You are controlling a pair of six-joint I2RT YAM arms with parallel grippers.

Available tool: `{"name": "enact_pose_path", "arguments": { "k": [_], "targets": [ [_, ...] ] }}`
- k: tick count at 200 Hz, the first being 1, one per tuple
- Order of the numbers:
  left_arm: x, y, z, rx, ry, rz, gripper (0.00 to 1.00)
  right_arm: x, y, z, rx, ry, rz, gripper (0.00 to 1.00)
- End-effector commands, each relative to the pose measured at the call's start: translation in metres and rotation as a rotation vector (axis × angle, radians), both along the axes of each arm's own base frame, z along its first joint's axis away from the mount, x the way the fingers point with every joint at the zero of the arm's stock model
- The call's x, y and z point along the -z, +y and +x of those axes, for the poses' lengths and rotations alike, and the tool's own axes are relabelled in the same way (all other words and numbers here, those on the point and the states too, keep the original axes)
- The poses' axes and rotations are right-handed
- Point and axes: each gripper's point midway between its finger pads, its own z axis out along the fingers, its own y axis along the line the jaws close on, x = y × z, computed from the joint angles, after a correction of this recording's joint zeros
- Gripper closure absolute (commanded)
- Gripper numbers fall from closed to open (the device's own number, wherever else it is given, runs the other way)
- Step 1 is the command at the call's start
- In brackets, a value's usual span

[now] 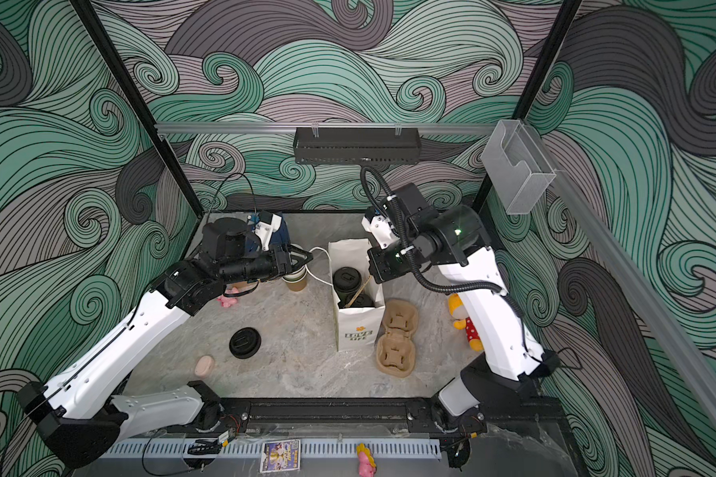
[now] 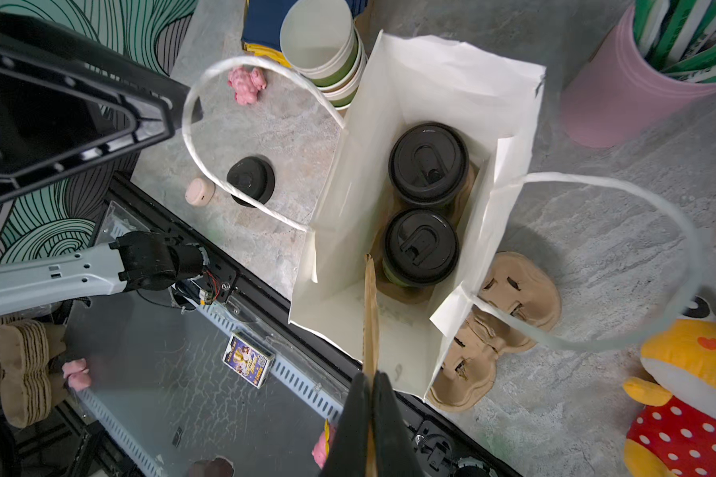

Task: Pack the takeout coffee
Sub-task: 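Lower the wooden stirrer into the bag and open the right gripper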

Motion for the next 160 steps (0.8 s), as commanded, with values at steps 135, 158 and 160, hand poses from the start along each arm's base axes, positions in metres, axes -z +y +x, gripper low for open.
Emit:
{"name": "enact_pose_path", "arguments": {
  "k": [135, 158, 160],
  "targets": [
    [0.005, 0.005, 0.001, -0.03, 0.002, -0.015, 0.67, 0.01, 0.036, 0.084, 0.071, -0.058, -0.072, 0.46],
    [0.005, 0.003, 0.005, -0.034, -0.003, -0.015, 0.67, -0.022, -0.005, 0.088, 0.202, -0.176, -0.086, 0.45],
    [0.004, 0.003, 0.006, -0.033, -0.005, -0.017, 0.67, -0.023, -0.01, 0.089, 0.217, -0.184, -0.092, 0.45]
  ]
}}
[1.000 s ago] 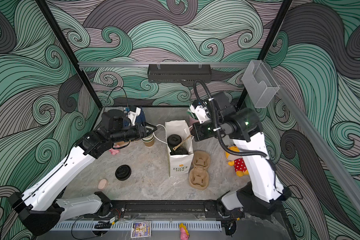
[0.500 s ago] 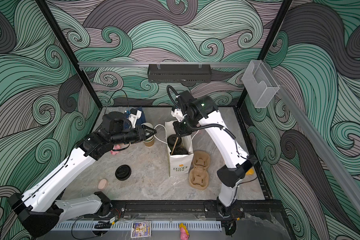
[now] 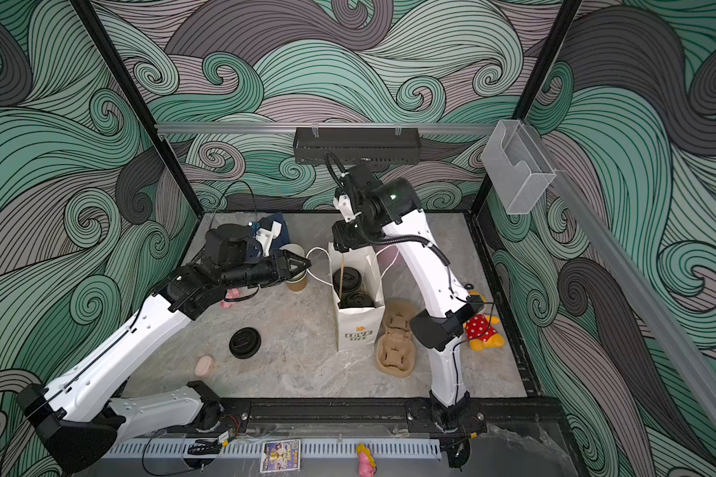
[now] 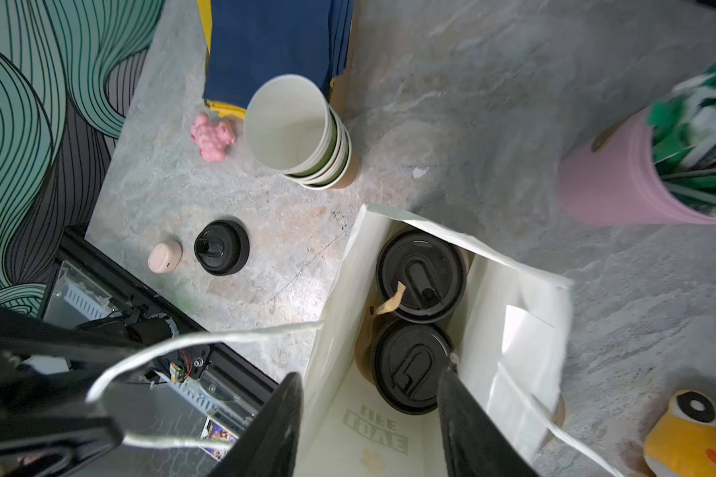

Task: Pack the takeout coffee
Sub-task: 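Lower the wooden stirrer into the bag and open the right gripper, then return the right gripper to the pink cup and grasp a white wrapped straw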

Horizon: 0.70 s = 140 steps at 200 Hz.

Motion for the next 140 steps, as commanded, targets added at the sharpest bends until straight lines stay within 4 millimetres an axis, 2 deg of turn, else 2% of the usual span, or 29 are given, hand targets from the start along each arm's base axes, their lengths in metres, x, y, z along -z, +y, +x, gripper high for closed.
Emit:
{"name": "enact_pose_path", "arguments": {
  "k": [1, 14, 26, 41, 55, 86, 118, 140],
  "targets": [
    [-0.013, 0.0, 0.008, -0.02, -0.041, -0.02, 0.67, -0.034, -0.058, -0.006, 0.154, -0.111, -0.056, 0.45],
    [-0.014, 0.0, 0.012, -0.032, -0.047, -0.021, 0.68, -0.045, -0.095, -0.001, 0.285, -0.171, -0.077, 0.45],
    [-0.018, 0.0, 0.015, -0.046, -0.059, -0.029, 0.67, -0.046, -0.124, 0.005, 0.397, -0.195, -0.058, 0.47],
    [-0.023, 0.002, 0.017, -0.059, -0.08, -0.034, 0.66, -0.04, -0.155, 0.013, 0.522, -0.223, -0.015, 0.51],
    [-0.025, 0.004, 0.019, -0.072, -0.092, -0.03, 0.66, -0.021, -0.174, 0.022, 0.593, -0.216, 0.005, 0.54],
    [-0.025, 0.008, 0.025, -0.105, -0.108, -0.015, 0.65, 0.022, -0.182, 0.053, 0.643, -0.156, 0.067, 0.59],
    [-0.028, 0.011, 0.035, -0.147, -0.129, -0.006, 0.64, 0.046, -0.18, 0.095, 0.628, -0.125, 0.092, 0.63],
    [-0.029, 0.008, 0.042, -0.161, -0.13, -0.018, 0.64, 0.062, -0.177, 0.12, 0.612, -0.093, 0.079, 0.61]
  ]
}}
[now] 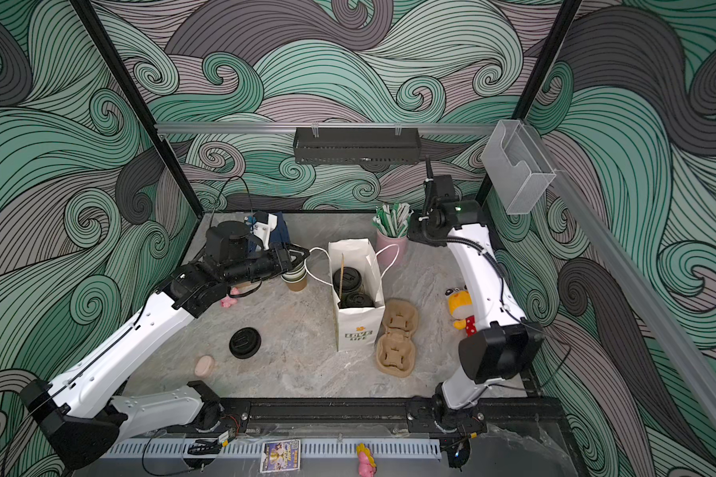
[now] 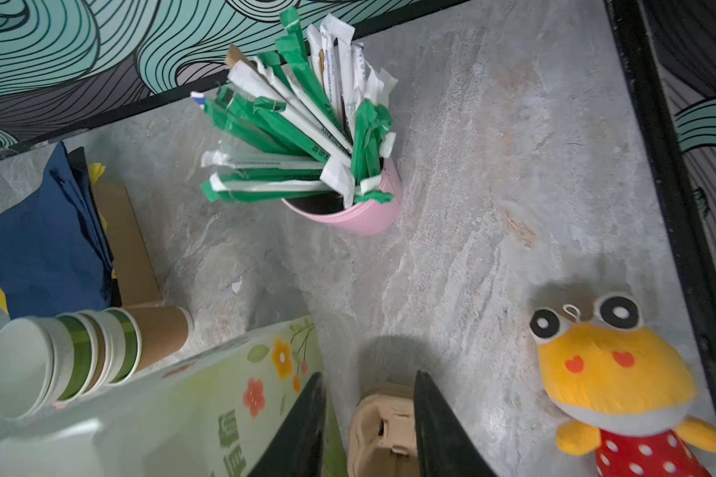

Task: Pack the takeout coffee
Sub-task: 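Return the right gripper to the pink cup and grasp a white wrapped straw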

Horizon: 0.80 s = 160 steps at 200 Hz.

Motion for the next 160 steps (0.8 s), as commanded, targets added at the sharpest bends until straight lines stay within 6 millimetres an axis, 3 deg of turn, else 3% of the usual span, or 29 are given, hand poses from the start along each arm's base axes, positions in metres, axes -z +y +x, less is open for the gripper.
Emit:
{"name": "enact_pose_path", "arguments": {
  "k": [1, 34, 70, 160],
  "targets": [
    [-0.022, 0.002, 0.015, -0.047, -0.059, -0.028, 0.64, -0.011, 0.007, 0.032, -0.027, -0.072, 0.042, 0.61],
    [-0.022, -0.002, 0.022, -0.052, -0.056, -0.033, 0.63, 0.008, 0.005, 0.059, -0.025, -0.043, 0.004, 0.59],
    [-0.023, -0.001, 0.027, -0.067, -0.065, -0.027, 0.63, 0.024, 0.011, 0.074, -0.043, -0.002, 0.014, 0.62],
    [-0.023, 0.001, 0.029, -0.079, -0.065, -0.032, 0.63, 0.053, 0.009, 0.075, -0.046, 0.093, -0.02, 0.7]
  ]
}}
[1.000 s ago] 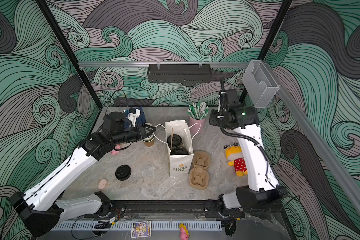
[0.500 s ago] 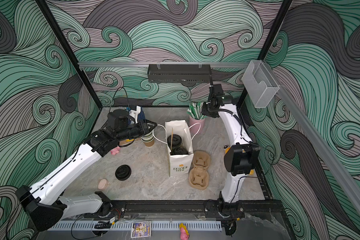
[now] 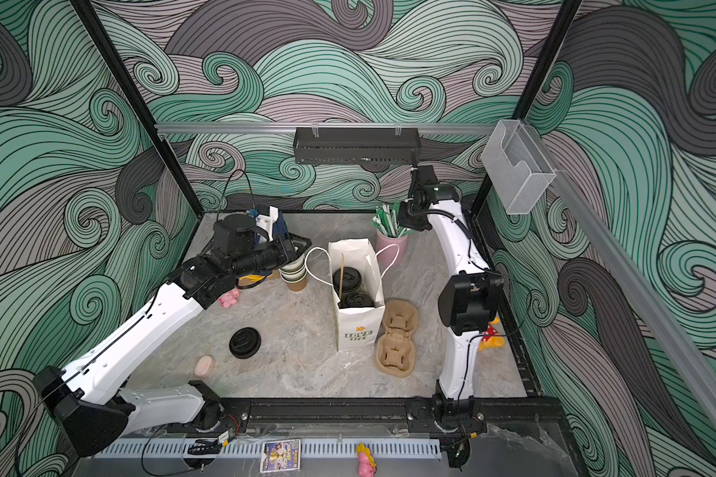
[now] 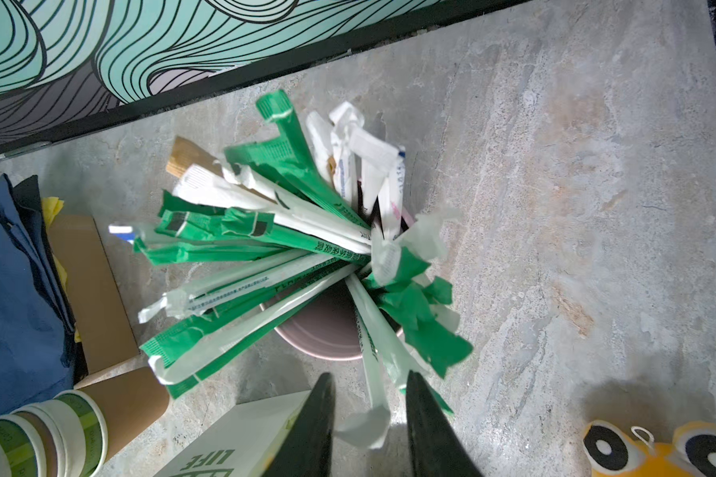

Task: Pack the takeout coffee
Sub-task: 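Return the right gripper to the pink cup and grasp a white wrapped straw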

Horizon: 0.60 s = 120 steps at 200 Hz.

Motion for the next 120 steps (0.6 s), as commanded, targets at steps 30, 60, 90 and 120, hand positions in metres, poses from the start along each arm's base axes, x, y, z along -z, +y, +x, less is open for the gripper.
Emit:
{"name": "enact_pose_path", "arguments": {
  "k": [30, 60, 90, 120],
  "targets": [
    [-0.021, 0.005, 0.005, -0.026, -0.044, -0.026, 0.63, 0.011, -0.002, -0.003, -0.008, 0.042, -0.015, 0.75],
    [-0.021, 0.006, 0.004, -0.031, -0.041, -0.025, 0.63, 0.01, 0.002, -0.001, -0.015, 0.041, -0.001, 0.81],
    [-0.022, 0.007, 0.003, -0.034, -0.041, -0.026, 0.63, 0.002, 0.004, -0.002, -0.021, 0.023, 0.008, 0.89],
    [-0.022, 0.009, 0.002, -0.038, -0.042, -0.024, 0.63, -0.012, 0.005, -0.007, -0.029, -0.001, 0.01, 0.95]
  ]
}}
